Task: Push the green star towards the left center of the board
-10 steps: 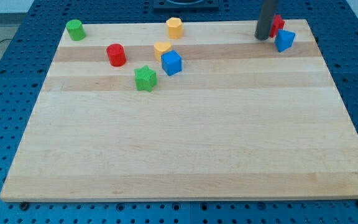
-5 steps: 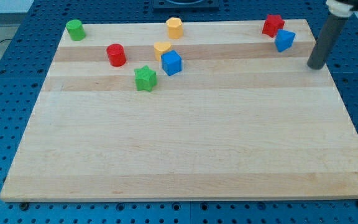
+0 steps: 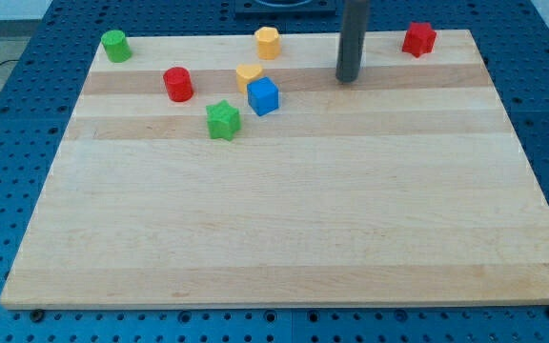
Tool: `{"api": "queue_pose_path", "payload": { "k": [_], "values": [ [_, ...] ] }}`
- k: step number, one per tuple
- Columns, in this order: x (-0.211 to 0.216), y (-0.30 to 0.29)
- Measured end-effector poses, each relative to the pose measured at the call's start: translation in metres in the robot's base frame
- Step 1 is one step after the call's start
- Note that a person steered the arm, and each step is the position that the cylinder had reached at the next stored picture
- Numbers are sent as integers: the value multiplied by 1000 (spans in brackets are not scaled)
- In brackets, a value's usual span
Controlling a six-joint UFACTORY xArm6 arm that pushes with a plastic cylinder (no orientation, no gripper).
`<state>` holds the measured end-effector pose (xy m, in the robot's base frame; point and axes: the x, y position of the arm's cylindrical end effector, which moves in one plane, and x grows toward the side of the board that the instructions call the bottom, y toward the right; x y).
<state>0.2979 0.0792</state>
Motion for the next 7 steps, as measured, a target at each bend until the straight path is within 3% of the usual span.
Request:
{"api": "queue_pose_path", "payload": {
  "k": [1, 3, 4, 7],
  "values": [
    [1, 0],
    [81, -16],
    [81, -44],
    [81, -196]
  ]
}}
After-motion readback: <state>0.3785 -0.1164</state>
